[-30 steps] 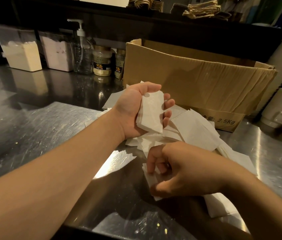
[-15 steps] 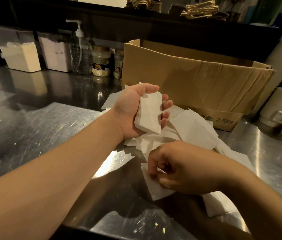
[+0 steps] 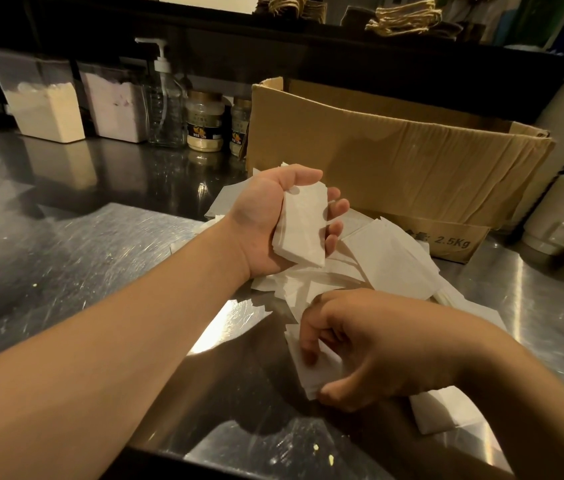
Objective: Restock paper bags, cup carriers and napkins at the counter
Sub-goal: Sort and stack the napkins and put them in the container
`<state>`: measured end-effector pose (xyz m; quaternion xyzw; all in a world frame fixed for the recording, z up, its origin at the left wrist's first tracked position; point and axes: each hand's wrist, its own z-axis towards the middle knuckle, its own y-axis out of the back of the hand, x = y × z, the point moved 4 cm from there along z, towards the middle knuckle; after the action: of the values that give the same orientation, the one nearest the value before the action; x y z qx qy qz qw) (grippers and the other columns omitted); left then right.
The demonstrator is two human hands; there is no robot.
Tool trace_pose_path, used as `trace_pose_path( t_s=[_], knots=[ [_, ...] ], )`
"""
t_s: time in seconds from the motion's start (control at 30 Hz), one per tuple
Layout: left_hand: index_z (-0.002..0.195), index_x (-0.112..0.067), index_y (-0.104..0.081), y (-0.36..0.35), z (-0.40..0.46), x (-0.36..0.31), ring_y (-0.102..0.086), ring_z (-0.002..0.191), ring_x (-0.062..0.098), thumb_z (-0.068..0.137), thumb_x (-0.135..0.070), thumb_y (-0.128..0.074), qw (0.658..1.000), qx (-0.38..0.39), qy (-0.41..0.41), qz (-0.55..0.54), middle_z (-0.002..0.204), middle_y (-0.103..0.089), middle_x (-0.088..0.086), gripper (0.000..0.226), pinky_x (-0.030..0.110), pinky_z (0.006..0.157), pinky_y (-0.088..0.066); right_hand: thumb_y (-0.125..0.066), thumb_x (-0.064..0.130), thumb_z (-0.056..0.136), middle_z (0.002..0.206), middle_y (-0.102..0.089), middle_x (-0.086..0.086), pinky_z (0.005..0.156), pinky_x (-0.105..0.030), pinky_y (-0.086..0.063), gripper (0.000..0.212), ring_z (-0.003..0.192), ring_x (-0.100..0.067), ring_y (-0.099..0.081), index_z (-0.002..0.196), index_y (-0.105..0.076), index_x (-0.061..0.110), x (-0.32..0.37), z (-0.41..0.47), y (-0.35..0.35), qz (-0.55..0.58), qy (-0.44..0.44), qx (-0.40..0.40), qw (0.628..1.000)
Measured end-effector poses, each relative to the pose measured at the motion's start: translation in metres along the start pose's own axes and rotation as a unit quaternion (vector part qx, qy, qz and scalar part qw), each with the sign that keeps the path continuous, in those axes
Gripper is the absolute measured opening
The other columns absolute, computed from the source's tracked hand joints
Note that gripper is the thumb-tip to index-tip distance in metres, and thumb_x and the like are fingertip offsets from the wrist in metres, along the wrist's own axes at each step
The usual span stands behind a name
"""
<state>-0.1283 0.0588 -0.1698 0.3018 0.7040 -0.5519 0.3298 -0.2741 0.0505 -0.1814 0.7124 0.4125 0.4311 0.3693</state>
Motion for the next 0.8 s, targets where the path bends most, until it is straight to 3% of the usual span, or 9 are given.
trace_pose_path(
  t_s=[0.17, 0.3, 0.37, 0.53, 0.67, 0.8],
  knots=[
    [0.123, -0.013, -0.058, 0.0001, 0.0007, 0.0000, -0.060, 0.078, 0.021, 0.085, -0.034, -0.057, 1.000, 0.003, 0.000, 0.000, 0.097, -0.066, 0.009, 0.044, 0.031, 0.074, -0.049, -0.070, 0.039, 0.091, 0.099, -0.051, 0.020, 0.068, -0.016, -0.040, 0.017, 0.086, 0.000, -0.049, 0.101, -0.058, 0.045, 0.0007, 0.0009, 0.0005, -0.012, 0.018, -0.018, 1.000],
    [0.124, -0.013, -0.057, 0.0001, 0.0013, 0.0006, -0.060, 0.078, 0.021, 0.080, -0.034, -0.058, 1.000, 0.007, 0.002, 0.002, 0.098, -0.065, 0.009, 0.049, 0.032, 0.073, -0.049, -0.062, 0.040, 0.097, 0.099, -0.056, 0.017, 0.071, -0.020, -0.047, 0.005, 0.089, -0.001, -0.052, 0.102, -0.062, 0.039, -0.0019, 0.0006, 0.0021, -0.005, 0.036, -0.031, 0.999],
    [0.124, -0.013, -0.056, -0.0005, 0.0010, 0.0008, -0.059, 0.078, 0.021, 0.079, -0.033, -0.059, 1.000, 0.013, 0.003, 0.001, 0.097, -0.065, 0.009, 0.050, 0.032, 0.074, -0.049, -0.061, 0.041, 0.097, 0.101, -0.057, 0.018, 0.075, -0.022, -0.050, 0.007, 0.092, 0.000, -0.052, 0.103, -0.064, 0.039, -0.0041, 0.0016, 0.0021, -0.006, 0.038, -0.034, 0.999],
    [0.125, -0.012, -0.056, -0.0005, 0.0009, 0.0004, -0.059, 0.078, 0.021, 0.081, -0.032, -0.058, 1.000, 0.014, 0.004, -0.006, 0.099, -0.064, 0.009, 0.048, 0.032, 0.074, -0.049, -0.070, 0.042, 0.091, 0.093, -0.053, 0.020, 0.065, -0.015, -0.041, 0.018, 0.087, 0.005, -0.050, 0.106, -0.059, 0.044, -0.0032, 0.0037, 0.0009, -0.027, 0.020, -0.040, 0.999],
    [0.124, -0.012, -0.056, -0.0004, 0.0006, 0.0001, -0.058, 0.078, 0.021, 0.083, -0.032, -0.057, 1.000, 0.013, 0.002, -0.008, 0.099, -0.063, 0.009, 0.046, 0.031, 0.074, -0.048, -0.067, 0.039, 0.092, 0.090, -0.052, 0.020, 0.065, -0.019, -0.042, 0.029, 0.084, 0.002, -0.050, 0.117, -0.053, 0.045, 0.0008, 0.0049, 0.0002, -0.037, 0.017, -0.078, 0.996],
    [0.127, -0.011, -0.056, 0.0001, 0.0007, 0.0006, -0.059, 0.079, 0.021, 0.080, -0.034, -0.059, 1.000, 0.009, 0.006, -0.005, 0.103, -0.062, 0.010, 0.052, 0.031, 0.073, -0.048, -0.064, 0.031, 0.095, 0.107, -0.049, 0.027, 0.076, -0.016, -0.046, 0.033, 0.099, 0.002, -0.049, 0.119, -0.049, 0.048, 0.0027, 0.0046, 0.0018, -0.034, 0.016, -0.097, 0.995]
  ],
)
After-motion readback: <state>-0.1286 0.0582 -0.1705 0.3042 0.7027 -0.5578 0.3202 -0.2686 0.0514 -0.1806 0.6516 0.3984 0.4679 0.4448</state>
